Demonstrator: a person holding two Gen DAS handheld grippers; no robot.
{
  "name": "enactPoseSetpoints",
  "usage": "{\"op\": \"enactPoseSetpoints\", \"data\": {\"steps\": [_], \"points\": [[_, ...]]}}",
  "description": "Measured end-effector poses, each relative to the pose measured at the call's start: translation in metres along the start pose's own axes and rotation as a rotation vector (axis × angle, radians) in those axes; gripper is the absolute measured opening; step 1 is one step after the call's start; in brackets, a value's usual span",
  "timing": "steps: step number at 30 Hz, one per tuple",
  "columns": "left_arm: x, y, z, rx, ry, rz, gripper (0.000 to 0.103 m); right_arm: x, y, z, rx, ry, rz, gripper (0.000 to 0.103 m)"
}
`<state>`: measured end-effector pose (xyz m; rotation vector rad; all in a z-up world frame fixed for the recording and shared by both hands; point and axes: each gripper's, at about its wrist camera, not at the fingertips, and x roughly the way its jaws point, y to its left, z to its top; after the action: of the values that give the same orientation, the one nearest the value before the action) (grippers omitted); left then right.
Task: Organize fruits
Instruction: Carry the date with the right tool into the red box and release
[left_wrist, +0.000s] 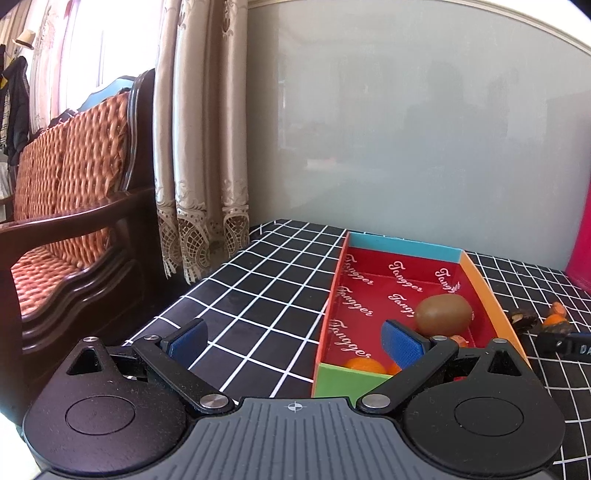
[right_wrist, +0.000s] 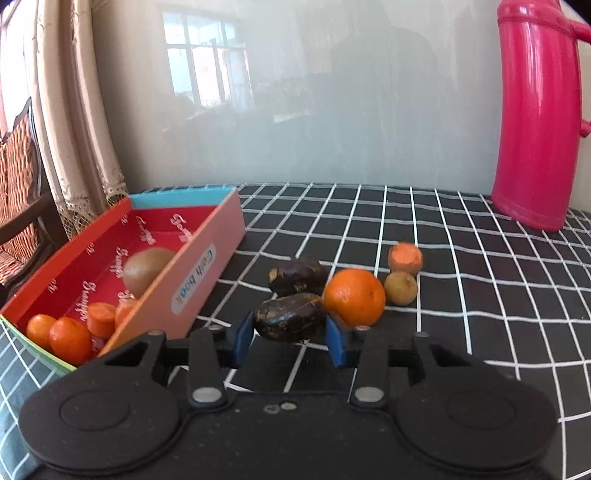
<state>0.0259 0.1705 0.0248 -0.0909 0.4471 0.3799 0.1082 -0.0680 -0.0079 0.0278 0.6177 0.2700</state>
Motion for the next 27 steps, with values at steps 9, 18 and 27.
{"op": "enactPoseSetpoints", "data": {"steps": [9,18,27], "points": [[-0.003,0.013,-0.001,-0.006,0.003,0.022,0.099,-0.029,0.023,0.013,-0.046,-0.112,0.079,0.04],[-0.002,0.026,-0.003,-0.014,0.017,0.04,0.099,-0.032,0.063,0.014,-0.123,-0.141,0.182,0.04],[0.0,0.031,-0.005,-0.007,0.025,0.045,0.099,-0.02,0.087,0.007,-0.169,-0.104,0.204,0.04]]}}
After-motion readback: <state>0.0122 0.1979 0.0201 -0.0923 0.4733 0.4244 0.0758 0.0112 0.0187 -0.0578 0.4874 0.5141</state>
